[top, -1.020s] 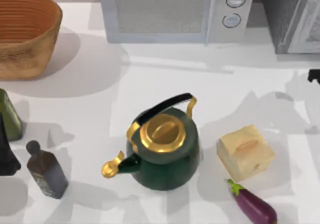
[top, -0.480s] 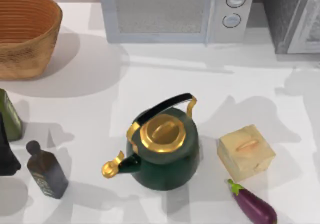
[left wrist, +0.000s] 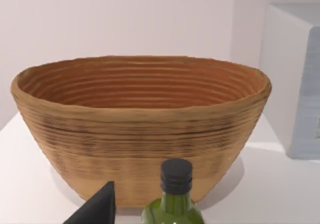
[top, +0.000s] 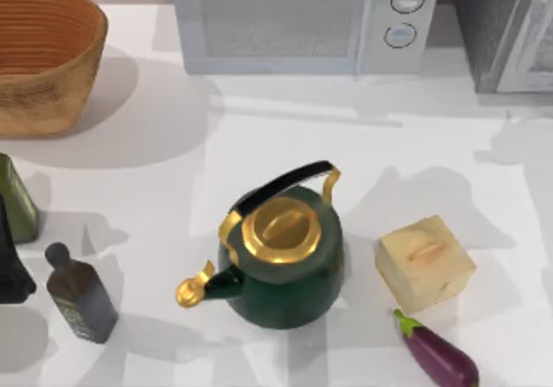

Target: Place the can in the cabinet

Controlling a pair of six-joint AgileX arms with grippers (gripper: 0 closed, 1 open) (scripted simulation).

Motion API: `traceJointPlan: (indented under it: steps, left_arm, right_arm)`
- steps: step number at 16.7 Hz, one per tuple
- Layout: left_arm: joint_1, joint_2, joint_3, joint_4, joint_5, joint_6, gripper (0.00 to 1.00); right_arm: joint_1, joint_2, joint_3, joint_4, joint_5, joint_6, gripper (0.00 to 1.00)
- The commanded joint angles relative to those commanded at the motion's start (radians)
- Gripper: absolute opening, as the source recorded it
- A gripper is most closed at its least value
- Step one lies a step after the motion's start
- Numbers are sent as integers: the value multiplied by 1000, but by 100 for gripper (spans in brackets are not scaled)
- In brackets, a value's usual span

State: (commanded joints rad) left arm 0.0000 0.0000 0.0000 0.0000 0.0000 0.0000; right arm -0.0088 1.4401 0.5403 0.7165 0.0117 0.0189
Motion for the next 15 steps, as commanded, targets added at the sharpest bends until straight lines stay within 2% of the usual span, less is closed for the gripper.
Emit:
traceJointPlan:
  steps: [15]
  left_arm:
    - [0,0,0,0,0,0,100]
  right_arm:
    - [1,-679,-253,-335,-2,-11,0]
